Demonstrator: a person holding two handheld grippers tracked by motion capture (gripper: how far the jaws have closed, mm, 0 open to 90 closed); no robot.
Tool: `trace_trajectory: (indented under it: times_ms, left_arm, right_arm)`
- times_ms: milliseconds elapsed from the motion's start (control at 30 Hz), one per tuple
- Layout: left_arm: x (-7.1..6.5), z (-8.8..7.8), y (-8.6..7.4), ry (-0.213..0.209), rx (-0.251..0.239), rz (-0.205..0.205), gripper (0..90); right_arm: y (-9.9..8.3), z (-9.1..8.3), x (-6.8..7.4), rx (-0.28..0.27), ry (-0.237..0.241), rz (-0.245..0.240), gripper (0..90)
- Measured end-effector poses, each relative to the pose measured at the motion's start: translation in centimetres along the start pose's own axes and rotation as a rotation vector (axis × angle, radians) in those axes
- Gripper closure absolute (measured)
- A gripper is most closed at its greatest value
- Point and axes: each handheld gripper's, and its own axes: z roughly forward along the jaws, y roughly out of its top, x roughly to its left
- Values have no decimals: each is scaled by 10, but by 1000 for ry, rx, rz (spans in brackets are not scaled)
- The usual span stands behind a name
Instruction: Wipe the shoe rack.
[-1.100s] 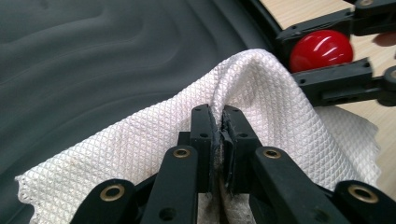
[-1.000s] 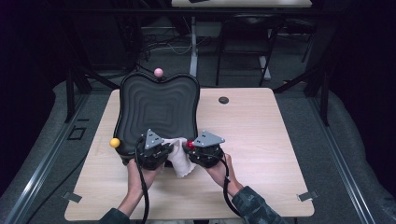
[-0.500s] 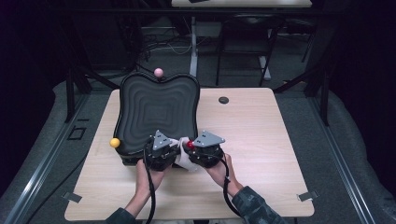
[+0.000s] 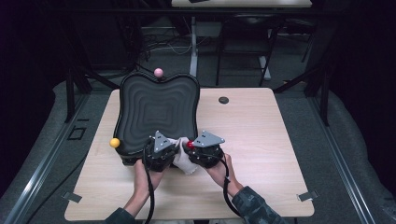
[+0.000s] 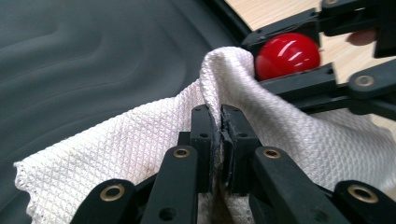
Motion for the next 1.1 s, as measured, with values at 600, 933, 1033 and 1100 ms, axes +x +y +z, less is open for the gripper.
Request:
trace_trajectory:
  times_ms: [600,933,1033,1100]
  left_arm:
    - [23,-12,-9,99,8,-7,837]
    - [38,-27,-24,150,47,-10,839]
    - [44,-31,-27,159,43,-29,839]
    - [47,-33,-27,166,45,-36,839]
  right_arm:
    - [0,0,0,0,-1,1,603]
    - [0,0,0,6,-2,3,603]
    - [1,0,0,7,-2,2,603]
    - [1,0,0,8,-2,2,603]
